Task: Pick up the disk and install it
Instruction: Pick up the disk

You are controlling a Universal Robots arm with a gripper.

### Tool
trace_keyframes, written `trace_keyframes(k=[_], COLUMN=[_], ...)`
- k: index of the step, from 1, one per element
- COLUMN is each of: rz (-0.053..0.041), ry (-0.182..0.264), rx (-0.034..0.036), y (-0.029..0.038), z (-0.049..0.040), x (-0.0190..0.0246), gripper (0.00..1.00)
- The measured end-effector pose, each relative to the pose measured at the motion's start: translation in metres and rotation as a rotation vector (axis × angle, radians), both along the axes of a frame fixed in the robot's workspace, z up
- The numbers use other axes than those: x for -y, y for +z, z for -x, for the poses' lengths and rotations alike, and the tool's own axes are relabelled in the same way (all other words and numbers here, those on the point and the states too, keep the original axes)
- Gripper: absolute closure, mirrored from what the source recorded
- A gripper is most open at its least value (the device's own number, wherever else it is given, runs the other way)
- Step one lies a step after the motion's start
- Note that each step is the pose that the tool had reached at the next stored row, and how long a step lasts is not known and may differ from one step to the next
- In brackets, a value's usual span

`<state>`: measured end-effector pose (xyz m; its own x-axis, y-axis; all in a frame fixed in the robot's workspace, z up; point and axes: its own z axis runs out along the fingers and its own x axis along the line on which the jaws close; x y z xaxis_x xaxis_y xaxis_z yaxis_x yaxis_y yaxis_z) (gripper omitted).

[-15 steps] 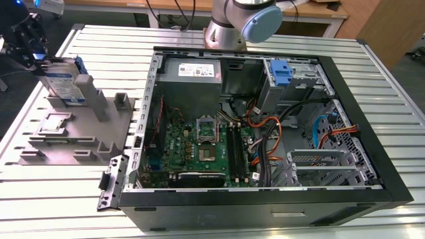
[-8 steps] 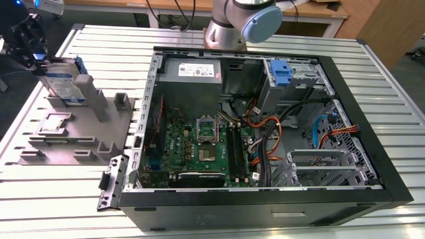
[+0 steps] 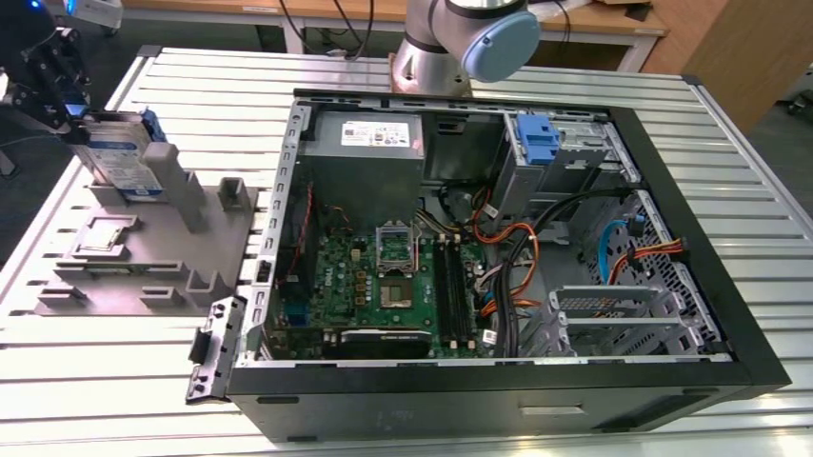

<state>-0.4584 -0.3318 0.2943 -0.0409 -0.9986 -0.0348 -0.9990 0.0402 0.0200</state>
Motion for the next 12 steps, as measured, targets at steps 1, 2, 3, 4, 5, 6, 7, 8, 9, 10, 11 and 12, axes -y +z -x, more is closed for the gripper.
trace_keyframes(k=[1, 2, 3, 4, 5, 6, 7, 8, 9, 10, 11, 12], rz=[0.0, 0.0, 0.0, 0.0, 0.0, 0.0, 0.0, 0.0001, 0.0, 0.0002, 0.0008, 0.0014], ry=[0.0, 0.0, 0.0, 0.0, 0.0, 0.0, 0.0, 0.0, 0.0, 0.0, 0.0, 0.0], rx=[0.0, 0.0, 0.0, 0.0, 0.0, 0.0, 0.0, -0.0001, 0.0002, 0.0003, 0.0001, 0.0], y=[0.0, 0.0, 0.0, 0.0, 0.0, 0.0, 0.0, 0.0, 0.0002, 0.0008, 0.0016, 0.0023], z=[0.0, 0.0, 0.0, 0.0, 0.0, 0.0, 0.0, 0.0, 0.0, 0.0, 0.0, 0.0], x=[0.0, 0.0, 0.0, 0.0, 0.0, 0.0, 0.0, 0.0, 0.0, 0.0, 0.0, 0.0], gripper=[0.64, 0.64, 0.64, 0.64, 0.64, 0.64, 0.64, 0.64, 0.64, 0.64, 0.64, 0.64])
